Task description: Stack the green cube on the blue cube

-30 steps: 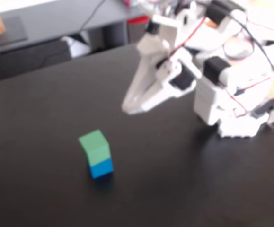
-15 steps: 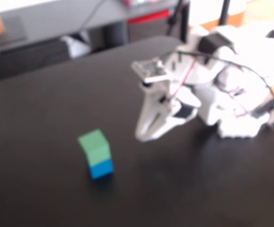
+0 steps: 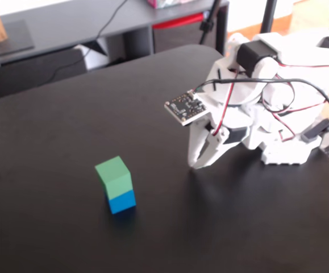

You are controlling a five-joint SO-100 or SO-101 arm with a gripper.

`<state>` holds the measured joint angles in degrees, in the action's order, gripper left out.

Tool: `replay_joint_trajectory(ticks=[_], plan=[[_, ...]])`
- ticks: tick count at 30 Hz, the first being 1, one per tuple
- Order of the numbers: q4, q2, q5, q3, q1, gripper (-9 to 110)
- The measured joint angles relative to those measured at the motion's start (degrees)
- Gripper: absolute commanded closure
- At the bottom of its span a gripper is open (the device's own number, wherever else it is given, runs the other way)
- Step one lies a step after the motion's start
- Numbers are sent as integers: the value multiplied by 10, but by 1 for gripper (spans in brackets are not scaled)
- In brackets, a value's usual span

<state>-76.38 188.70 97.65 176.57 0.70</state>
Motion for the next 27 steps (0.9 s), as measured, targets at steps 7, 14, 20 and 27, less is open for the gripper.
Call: replay_joint_trajectory(ticks=[7, 14, 20, 27], plan=[[-10, 1, -28, 0, 14, 101], [-16, 1, -53, 0, 18, 101], [-18, 1, -75, 0, 18, 101], [-18, 1, -89, 0, 18, 101]])
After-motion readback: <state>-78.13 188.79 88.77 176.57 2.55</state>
